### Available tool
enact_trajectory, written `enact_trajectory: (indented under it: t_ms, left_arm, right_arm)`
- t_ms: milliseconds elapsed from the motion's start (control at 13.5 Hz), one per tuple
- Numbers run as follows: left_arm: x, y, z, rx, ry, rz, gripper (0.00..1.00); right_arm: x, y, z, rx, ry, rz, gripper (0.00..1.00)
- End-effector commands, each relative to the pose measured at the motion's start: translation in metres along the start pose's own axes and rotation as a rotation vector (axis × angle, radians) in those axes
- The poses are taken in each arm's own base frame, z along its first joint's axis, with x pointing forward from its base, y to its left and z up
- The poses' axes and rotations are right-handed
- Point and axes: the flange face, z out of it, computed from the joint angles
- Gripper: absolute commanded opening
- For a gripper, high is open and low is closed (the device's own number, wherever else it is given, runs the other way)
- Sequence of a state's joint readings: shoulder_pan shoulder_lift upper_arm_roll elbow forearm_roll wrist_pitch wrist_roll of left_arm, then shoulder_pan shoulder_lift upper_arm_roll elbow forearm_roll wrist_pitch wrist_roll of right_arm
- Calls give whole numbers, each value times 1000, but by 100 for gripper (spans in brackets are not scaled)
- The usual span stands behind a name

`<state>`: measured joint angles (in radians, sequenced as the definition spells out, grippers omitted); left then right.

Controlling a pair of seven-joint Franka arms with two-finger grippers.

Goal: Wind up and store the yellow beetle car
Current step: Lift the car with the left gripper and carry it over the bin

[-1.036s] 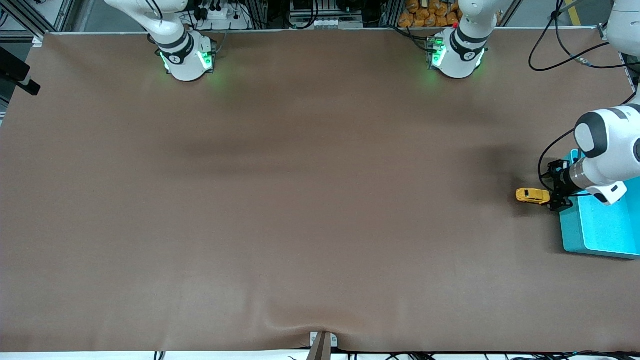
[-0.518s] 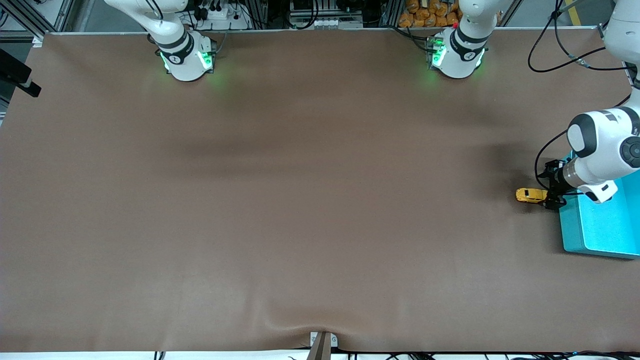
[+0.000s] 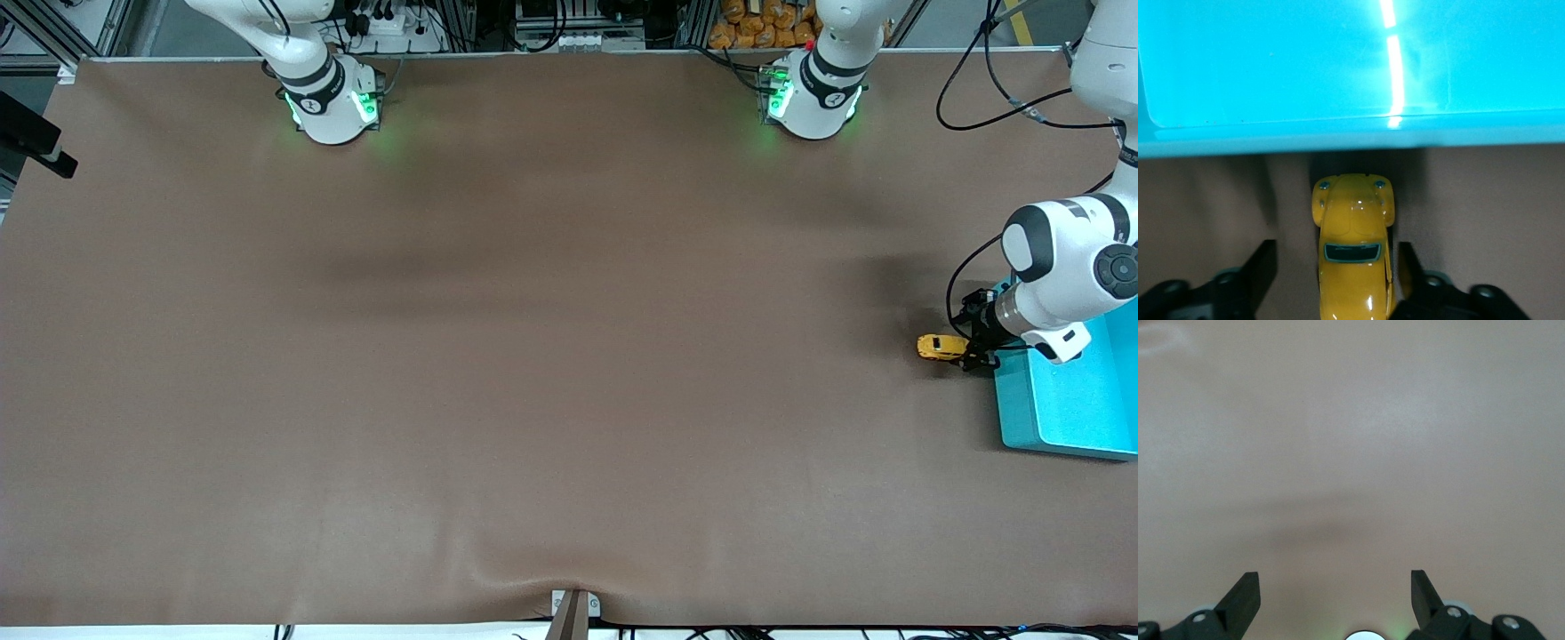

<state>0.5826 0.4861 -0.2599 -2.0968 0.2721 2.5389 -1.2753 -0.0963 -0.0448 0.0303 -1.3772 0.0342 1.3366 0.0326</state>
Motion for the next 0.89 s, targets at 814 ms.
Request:
enact_trajectory:
  t_ms: [814]
  left_arm:
    - [-97,35,-104,2,59,281,0]
  right_arm:
    - [2,-11,43,-23,-92,-68,100]
